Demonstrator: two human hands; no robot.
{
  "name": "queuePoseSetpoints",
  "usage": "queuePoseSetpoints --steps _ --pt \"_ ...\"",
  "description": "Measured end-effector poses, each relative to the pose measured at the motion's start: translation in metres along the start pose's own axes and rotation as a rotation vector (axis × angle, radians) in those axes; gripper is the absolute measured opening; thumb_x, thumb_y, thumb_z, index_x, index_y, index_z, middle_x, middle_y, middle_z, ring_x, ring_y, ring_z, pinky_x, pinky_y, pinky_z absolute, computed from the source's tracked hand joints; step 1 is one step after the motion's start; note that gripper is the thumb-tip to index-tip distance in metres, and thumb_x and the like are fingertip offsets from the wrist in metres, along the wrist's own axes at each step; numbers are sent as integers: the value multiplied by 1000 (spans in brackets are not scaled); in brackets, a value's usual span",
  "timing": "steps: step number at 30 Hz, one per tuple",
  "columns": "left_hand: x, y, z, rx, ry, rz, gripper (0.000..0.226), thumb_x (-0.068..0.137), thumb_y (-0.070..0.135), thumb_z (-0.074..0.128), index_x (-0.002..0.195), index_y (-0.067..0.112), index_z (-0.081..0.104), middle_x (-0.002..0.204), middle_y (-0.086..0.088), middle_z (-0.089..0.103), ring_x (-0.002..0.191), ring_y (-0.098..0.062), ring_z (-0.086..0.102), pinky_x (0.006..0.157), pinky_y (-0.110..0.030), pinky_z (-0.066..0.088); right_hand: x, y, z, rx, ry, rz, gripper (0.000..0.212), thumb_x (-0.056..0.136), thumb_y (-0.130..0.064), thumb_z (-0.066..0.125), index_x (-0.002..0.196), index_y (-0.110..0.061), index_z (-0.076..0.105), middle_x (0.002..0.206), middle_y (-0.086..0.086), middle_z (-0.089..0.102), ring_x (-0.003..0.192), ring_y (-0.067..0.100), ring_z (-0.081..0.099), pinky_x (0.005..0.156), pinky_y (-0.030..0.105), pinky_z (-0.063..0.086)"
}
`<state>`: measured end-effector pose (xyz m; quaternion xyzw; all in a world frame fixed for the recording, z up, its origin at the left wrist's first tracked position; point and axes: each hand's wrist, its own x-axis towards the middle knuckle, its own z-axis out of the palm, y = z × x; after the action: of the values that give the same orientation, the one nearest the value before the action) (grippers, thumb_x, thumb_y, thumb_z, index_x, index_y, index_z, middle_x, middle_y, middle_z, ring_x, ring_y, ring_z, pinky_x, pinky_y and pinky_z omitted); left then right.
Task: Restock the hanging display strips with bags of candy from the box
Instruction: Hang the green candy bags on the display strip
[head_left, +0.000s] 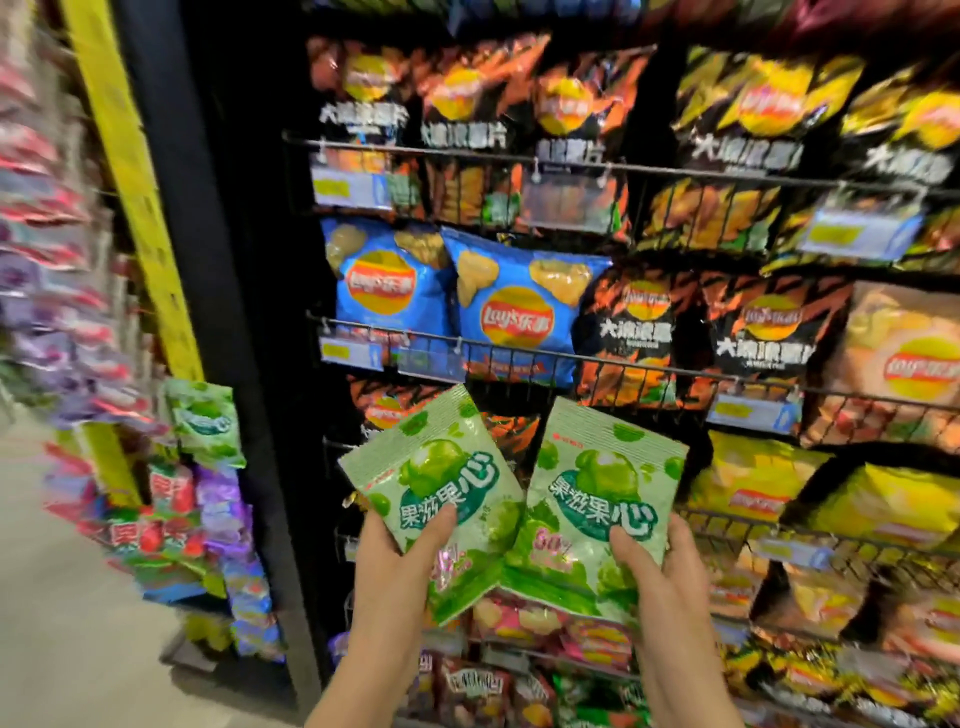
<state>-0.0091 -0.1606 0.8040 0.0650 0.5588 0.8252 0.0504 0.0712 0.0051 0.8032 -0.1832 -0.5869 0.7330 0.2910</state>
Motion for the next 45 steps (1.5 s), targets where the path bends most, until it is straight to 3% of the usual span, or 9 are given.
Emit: queuePoseSetpoints --steps 8,12,15,21,25,31,36,39,45 --pt "20 51 -55 15 98 158 41 81 11 67 115 28 52 110 5 67 102 -14 64 87 -37 51 4 -19 73 2 -137 -123 30 89 -4 57 100 -31 49 96 -14 58 84 -1 55 66 20 42" --pt "30 75 -98 33 134 222 35 82 9 65 106 32 55 106 6 69 99 -12 66 86 -37 52 -3 -19 124 26 -172 -174 49 89 -5 58 120 -35 35 106 -9 57 93 6 58 69 24 46" --pt "41 95 -137 66 142 238 47 82 11 66 124 25 51 110 7 68 101 -12 65 85 -36 53 -12 -15 165 26 -195 -244 58 87 -1 58 118 -43 34 108 -9 56 96 6 60 67 23 52" --pt "71 128 -220 110 161 243 47 84 3 64 116 28 40 89 20 59 65 10 65 52 -19 54 -30 7 253 -29 -259 -347 70 85 4 58 104 -59 37 120 3 57 104 14 60 75 26 56" --pt "102 147 -276 121 153 246 50 82 9 68 120 32 44 105 11 66 87 -7 69 62 -26 56 -39 22 307 -63 -242 -382 64 86 3 58 105 -56 42 126 2 53 109 16 57 86 29 52" --pt "144 165 -334 234 105 216 79 76 27 72 137 39 23 142 7 34 124 -21 47 96 -49 48 -38 40 361 -116 -183 -374 64 86 1 60 107 -57 43 126 -7 52 109 8 56 91 35 48" --pt "175 167 -352 290 40 219 80 84 15 67 140 40 15 148 5 22 127 -6 38 69 -20 53 -25 54 385 -136 -138 -353 63 87 2 59 114 -53 41 122 -16 53 108 3 56 91 31 47" --pt "193 163 -352 329 -2 298 84 86 13 65 137 51 9 155 12 6 142 -12 13 89 -18 42 -12 63 394 -148 -109 -341 62 86 4 58 119 -46 42 122 -13 54 108 4 57 89 32 49" --pt "234 145 -349 399 -100 377 86 87 14 63 128 62 3 142 29 5 136 -1 8 103 -20 30 19 76 410 -160 -83 -341 60 86 5 58 124 -38 41 114 -23 51 97 -10 57 80 19 48"
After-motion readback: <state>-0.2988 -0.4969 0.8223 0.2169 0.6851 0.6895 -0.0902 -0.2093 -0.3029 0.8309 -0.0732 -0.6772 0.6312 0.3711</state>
